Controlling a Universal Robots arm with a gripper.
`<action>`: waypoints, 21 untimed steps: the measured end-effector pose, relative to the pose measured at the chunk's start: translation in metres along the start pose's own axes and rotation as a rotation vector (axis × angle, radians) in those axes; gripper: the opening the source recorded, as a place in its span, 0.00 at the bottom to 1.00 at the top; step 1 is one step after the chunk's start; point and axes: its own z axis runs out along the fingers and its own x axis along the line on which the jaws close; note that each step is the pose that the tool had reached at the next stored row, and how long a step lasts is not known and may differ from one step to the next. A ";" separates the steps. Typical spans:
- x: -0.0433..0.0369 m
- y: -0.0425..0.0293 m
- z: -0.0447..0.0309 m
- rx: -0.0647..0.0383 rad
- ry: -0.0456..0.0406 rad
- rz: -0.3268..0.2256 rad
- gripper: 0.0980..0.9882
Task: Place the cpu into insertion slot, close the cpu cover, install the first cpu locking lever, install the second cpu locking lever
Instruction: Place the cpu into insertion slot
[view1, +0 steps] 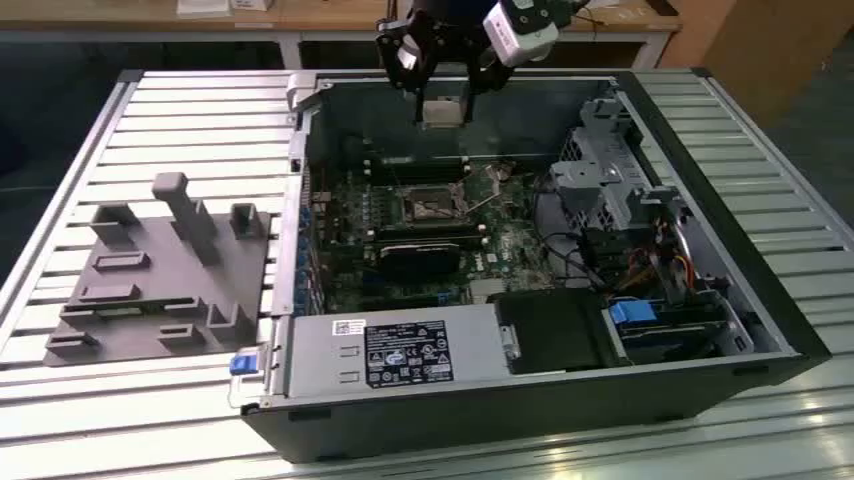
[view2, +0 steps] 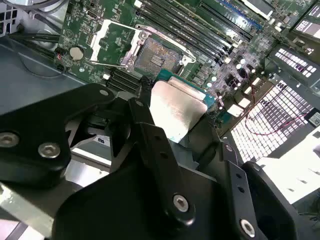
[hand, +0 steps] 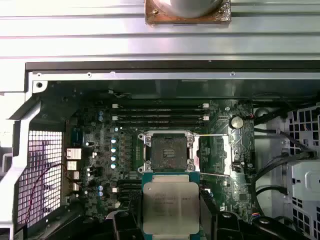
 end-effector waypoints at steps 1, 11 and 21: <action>0.0000 0.0000 0.0000 0.000 0.0000 0.000 0.50; 0.0001 0.0000 0.0000 0.000 0.0000 0.000 0.50; -0.0002 -0.0011 0.0128 0.000 -0.0005 0.000 0.50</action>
